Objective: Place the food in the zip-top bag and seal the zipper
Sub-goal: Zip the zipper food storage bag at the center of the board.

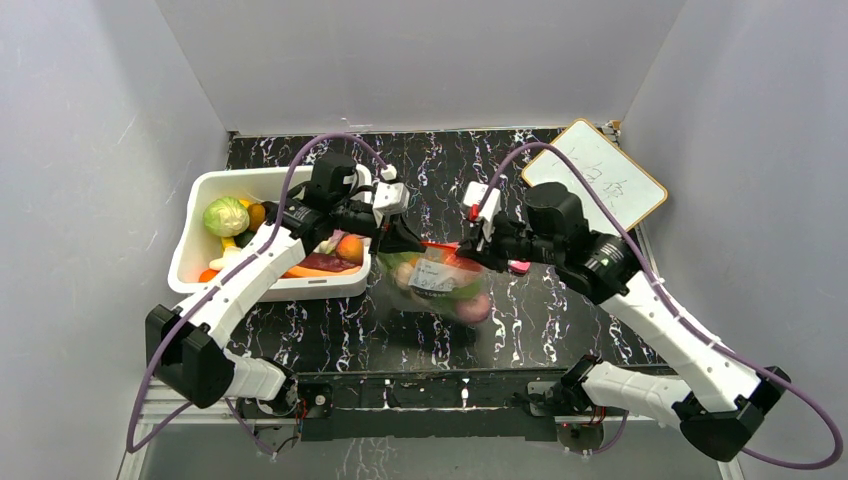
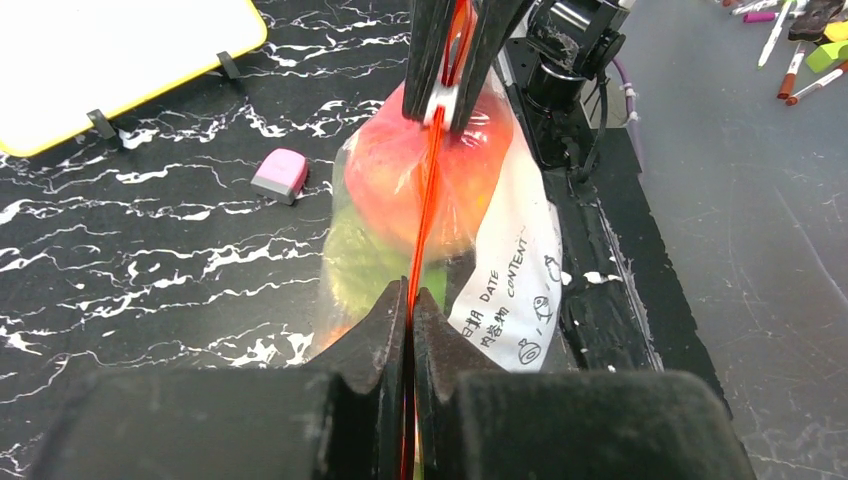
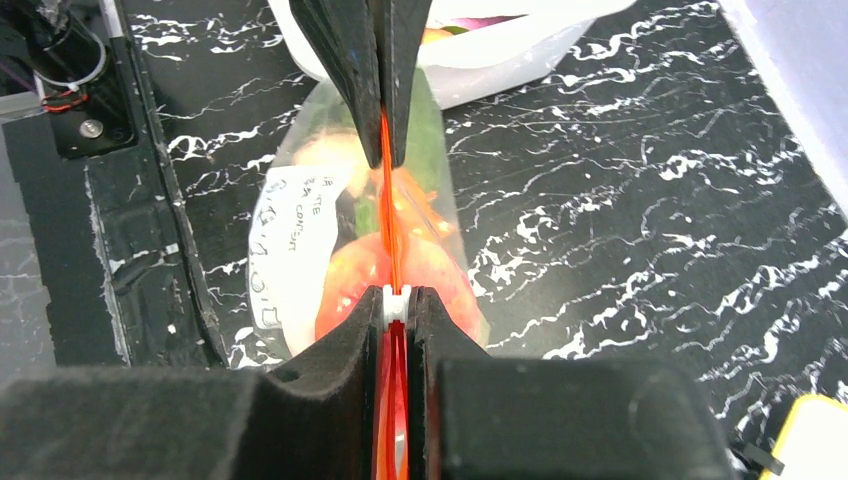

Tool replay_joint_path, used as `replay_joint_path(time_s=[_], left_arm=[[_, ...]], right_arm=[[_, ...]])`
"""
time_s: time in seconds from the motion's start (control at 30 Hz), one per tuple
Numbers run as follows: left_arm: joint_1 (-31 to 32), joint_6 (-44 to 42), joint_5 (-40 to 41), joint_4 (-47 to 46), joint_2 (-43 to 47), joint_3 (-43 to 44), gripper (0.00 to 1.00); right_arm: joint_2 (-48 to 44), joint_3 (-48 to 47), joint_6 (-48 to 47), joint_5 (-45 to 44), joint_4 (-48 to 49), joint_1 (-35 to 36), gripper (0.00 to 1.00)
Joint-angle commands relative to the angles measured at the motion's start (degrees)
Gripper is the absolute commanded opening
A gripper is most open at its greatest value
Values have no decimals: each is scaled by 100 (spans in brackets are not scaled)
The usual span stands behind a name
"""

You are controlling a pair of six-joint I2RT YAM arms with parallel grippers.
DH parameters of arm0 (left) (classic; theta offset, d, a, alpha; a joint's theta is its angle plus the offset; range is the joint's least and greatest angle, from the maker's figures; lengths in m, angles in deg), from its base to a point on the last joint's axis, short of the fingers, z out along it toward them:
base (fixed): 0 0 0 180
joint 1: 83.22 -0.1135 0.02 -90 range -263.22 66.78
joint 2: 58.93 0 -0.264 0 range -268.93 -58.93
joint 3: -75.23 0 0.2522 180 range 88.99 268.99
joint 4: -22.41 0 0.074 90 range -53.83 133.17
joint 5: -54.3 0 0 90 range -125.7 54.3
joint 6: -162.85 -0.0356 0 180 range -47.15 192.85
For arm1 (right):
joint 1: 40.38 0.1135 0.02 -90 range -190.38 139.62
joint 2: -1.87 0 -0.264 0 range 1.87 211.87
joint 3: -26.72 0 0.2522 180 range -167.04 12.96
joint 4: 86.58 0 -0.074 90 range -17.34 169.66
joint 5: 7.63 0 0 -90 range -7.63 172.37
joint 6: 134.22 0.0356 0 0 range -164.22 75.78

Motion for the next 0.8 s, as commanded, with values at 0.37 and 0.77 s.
replay_joint_path(time_s=[0.37,0.77], left_arm=[[-439,190,655,-587,253,-138,0],[-491,900,674,-1176,361,-309,0]], right_arm=[[-1066,-118,267,-1287,-828,-49,0],[-1302,66,1111,-1472,-348,-46,0]])
